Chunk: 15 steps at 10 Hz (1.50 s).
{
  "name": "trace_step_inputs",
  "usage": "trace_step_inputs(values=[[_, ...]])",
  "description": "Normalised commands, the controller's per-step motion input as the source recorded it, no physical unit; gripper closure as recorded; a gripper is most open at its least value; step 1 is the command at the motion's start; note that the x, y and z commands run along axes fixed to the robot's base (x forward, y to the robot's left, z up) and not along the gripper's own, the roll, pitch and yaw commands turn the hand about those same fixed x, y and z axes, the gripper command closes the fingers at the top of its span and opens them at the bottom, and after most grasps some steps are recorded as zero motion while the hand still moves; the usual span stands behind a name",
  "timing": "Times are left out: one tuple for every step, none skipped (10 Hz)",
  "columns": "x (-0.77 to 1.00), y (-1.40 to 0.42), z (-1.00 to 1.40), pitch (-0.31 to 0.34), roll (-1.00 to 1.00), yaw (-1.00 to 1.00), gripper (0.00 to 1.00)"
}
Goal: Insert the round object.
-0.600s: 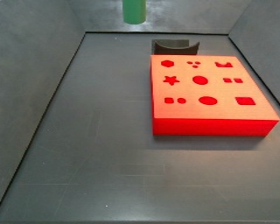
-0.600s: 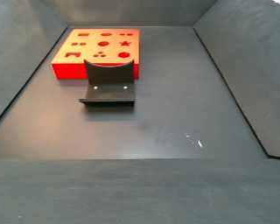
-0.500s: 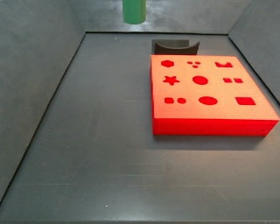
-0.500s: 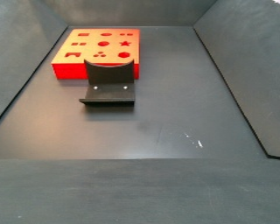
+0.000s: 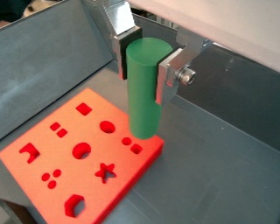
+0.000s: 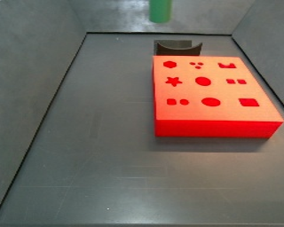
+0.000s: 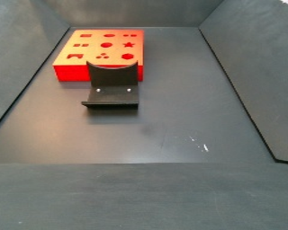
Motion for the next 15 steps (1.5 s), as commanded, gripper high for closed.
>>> trace_step_inputs(values=[[1.00, 0.15, -0.25, 0.029, -0.07, -0.14, 1.00], [1.00, 0.13, -0.30, 0.044, -0.05, -0.10, 1.00], [1.00, 0.13, -0.31, 0.051, -0.05, -0.09, 1.00], [1.00, 0.13, -0.31, 0.051, -0.05, -0.09, 1.00], [1.00, 0.13, -0.20, 0.029, -0.06, -0.10, 1.00], [1.00, 0.10, -0.06, 0.000, -0.10, -0.11, 1.00], [1.00, 0.00, 0.00, 0.063, 0.00, 0.09, 1.00], [0.99, 0.00, 0.00, 0.140, 0.06, 0.26, 1.00], [0.80, 0.00, 0.01, 0.140, 0.15, 0.45, 1.00], [0.63, 0.00, 0.03, 0.144, 0.25, 0.56, 1.00], [0.52, 0.07, 0.07, 0.197, 0.31, 0.56, 1.00], [0.56, 0.17, 0.16, 0.249, 0.46, 0.35, 1.00], [0.63, 0.06, 0.00, 0.300, 0.50, 0.05, 1.00], [0.00, 0.00, -0.03, 0.000, 0.02, 0.00, 1.00], [0.24, 0.00, 0.00, 0.000, 0.00, 0.00, 1.00]])
